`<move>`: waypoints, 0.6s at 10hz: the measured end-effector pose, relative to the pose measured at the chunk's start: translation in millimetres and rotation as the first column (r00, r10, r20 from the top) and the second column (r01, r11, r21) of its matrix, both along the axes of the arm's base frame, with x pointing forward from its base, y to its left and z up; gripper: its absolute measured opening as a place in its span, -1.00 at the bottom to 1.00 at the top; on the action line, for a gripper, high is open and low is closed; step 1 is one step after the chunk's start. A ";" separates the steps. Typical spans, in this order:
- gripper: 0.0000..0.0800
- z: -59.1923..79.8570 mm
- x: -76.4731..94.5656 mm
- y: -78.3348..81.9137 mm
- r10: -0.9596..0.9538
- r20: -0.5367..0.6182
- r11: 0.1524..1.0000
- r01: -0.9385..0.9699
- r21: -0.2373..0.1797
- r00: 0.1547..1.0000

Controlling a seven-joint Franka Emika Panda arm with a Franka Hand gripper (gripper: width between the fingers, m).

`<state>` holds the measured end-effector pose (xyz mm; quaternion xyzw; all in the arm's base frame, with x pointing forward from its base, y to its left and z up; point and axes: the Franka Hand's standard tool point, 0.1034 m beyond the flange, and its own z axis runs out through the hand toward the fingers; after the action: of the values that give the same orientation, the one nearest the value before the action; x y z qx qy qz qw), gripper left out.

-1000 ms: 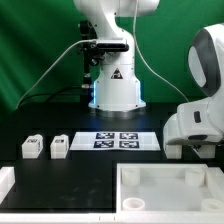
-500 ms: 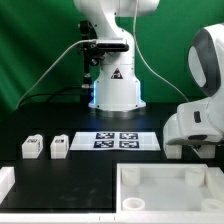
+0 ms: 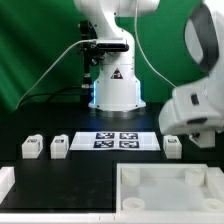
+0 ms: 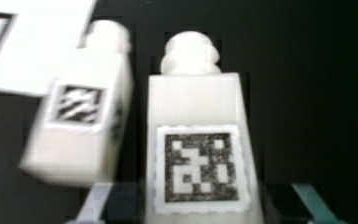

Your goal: Assemble one leg

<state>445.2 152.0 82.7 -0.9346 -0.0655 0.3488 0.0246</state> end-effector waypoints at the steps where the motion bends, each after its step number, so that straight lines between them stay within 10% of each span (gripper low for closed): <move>1: -0.27 21.5 21.3 -5.6 -0.023 0.124 1.000 0.021 0.016 0.992; 2: -0.27 42.5 31.3 -9.2 -0.039 0.269 0.999 0.032 0.028 0.962; 6: -0.27 32.0 31.6 -11.2 -0.070 0.568 0.997 0.037 0.070 0.820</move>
Offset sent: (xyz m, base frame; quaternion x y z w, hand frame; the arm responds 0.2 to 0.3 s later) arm 0.0000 0.0000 0.0000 0.0000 0.1790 0.0000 0.9838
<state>476.8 140.9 114.7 -0.9965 -0.0534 0.0507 0.0397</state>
